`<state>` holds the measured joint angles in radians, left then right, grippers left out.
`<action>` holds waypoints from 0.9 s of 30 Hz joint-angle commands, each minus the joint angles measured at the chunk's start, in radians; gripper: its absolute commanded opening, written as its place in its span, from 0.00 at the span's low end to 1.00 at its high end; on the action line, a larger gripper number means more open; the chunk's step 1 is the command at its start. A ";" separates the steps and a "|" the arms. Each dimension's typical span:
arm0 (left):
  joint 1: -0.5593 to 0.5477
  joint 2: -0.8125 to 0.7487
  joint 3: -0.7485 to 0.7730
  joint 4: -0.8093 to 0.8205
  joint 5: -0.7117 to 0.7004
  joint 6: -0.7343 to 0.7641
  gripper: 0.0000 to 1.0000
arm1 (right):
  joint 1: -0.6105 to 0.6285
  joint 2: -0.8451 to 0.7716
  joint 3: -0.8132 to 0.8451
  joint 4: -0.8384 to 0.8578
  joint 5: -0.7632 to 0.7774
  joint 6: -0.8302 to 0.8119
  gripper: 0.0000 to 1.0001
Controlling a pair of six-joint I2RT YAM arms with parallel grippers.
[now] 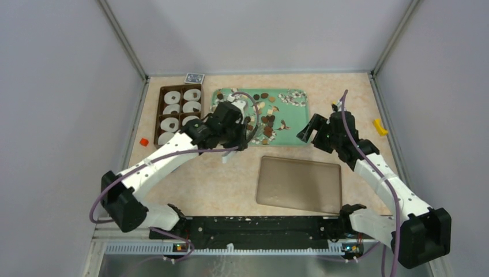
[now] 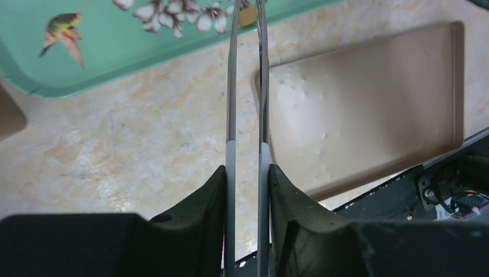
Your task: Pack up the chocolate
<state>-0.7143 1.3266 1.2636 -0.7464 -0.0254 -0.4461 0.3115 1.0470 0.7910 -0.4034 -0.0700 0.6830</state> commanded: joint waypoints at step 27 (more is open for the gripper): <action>-0.057 0.277 0.066 0.046 0.054 0.000 0.44 | -0.005 0.001 0.045 -0.004 0.020 -0.004 0.79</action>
<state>-0.7639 1.5955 1.2686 -0.6891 0.0151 -0.4568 0.3115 1.0431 0.7910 -0.4351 -0.0463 0.6823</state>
